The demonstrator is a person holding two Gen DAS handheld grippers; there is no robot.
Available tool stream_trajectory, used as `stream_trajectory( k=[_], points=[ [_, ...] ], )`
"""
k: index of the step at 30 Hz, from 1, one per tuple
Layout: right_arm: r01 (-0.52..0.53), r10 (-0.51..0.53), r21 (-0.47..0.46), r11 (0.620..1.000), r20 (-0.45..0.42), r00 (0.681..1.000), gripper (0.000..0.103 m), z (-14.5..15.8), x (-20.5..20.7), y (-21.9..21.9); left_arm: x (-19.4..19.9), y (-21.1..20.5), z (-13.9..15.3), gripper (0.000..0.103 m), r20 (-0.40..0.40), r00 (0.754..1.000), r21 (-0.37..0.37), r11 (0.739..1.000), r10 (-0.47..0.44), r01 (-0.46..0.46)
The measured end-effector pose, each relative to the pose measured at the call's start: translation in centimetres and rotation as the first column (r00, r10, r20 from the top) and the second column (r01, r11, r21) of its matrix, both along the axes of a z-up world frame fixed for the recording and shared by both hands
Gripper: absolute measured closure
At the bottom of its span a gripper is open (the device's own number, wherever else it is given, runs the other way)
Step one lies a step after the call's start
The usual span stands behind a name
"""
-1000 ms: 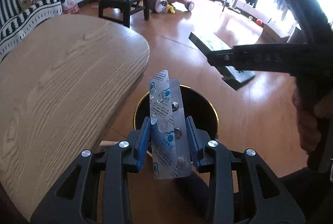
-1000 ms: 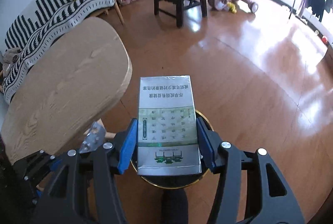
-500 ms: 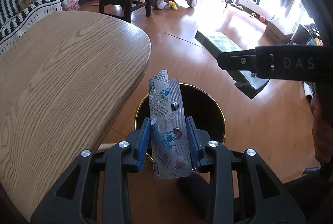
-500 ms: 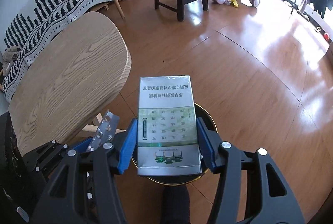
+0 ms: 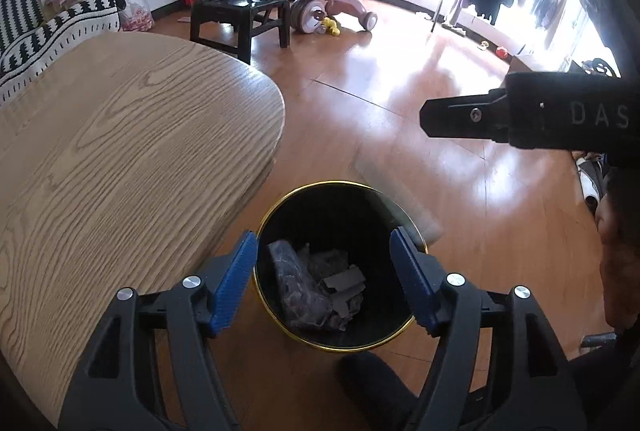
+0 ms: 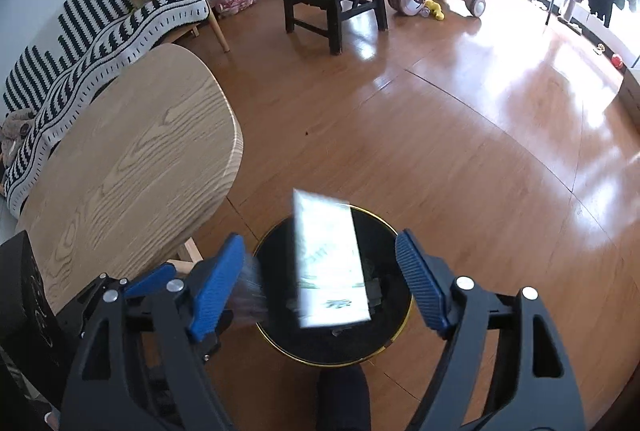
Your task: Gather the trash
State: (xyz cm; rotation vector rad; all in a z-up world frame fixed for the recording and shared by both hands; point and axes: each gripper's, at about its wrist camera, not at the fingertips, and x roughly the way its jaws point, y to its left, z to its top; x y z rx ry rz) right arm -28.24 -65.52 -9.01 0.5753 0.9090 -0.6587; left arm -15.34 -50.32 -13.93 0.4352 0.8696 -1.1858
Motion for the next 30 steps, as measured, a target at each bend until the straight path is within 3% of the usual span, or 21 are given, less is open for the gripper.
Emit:
stream_trajectory(
  k=[3, 7, 12, 15, 19, 22, 25, 30],
  points=[
    [-0.008, 0.008, -0.004, 1.0, 0.019, 1.0, 0.027, 0.6, 0.5, 0.4, 0.2, 0.3, 0.6, 0.031, 0.0, 1.0, -0.014, 1.0, 0.005, -0.005],
    [-0.034, 0.036, -0.047, 0.998, 0.049, 0.998, 0.023, 2.2, 2.0, 2.1, 1.0, 1.9, 2.5, 0.014, 0.02, 0.999, -0.037, 0.999, 0.037, -0.036],
    [-0.105, 0.118, -0.107, 0.989, 0.126, 0.985, 0.013, 5.0, 5.0, 5.7, 4.2, 7.7, 5.8, 0.008, 0.065, 0.982, -0.065, 0.983, 0.178, -0.174],
    [-0.17, 0.193, -0.134, 0.976, 0.183, 0.964, 0.009, 6.5, 8.0, 9.4, 7.2, 13.5, 7.3, 0.007, 0.083, 0.946, -0.064, 0.949, 0.314, -0.31],
    [-0.324, 0.357, -0.177, 0.929, 0.214, 0.909, 0.008, 8.1, 13.1, 16.8, 11.1, 22.1, 8.5, 0.007, 0.141, 0.861, -0.05, 0.872, 0.489, -0.488],
    [-0.407, 0.445, -0.194, 0.893, 0.229, 0.866, 0.008, 8.8, 15.9, 22.0, 13.5, 30.3, 9.3, 0.007, 0.156, 0.768, -0.057, 0.782, 0.62, -0.62],
    [-0.476, 0.514, -0.2, 0.856, 0.246, 0.822, 0.008, 9.2, 18.4, 26.9, 14.8, 37.2, 9.7, 0.007, 0.148, 0.688, -0.059, 0.701, 0.711, -0.711],
    [-0.543, 0.588, -0.231, 0.807, 0.229, 0.776, 0.008, 9.0, 22.0, 33.4, 15.3, 45.9, 10.1, 0.007, 0.15, 0.578, -0.066, 0.592, 0.802, -0.803]
  ],
)
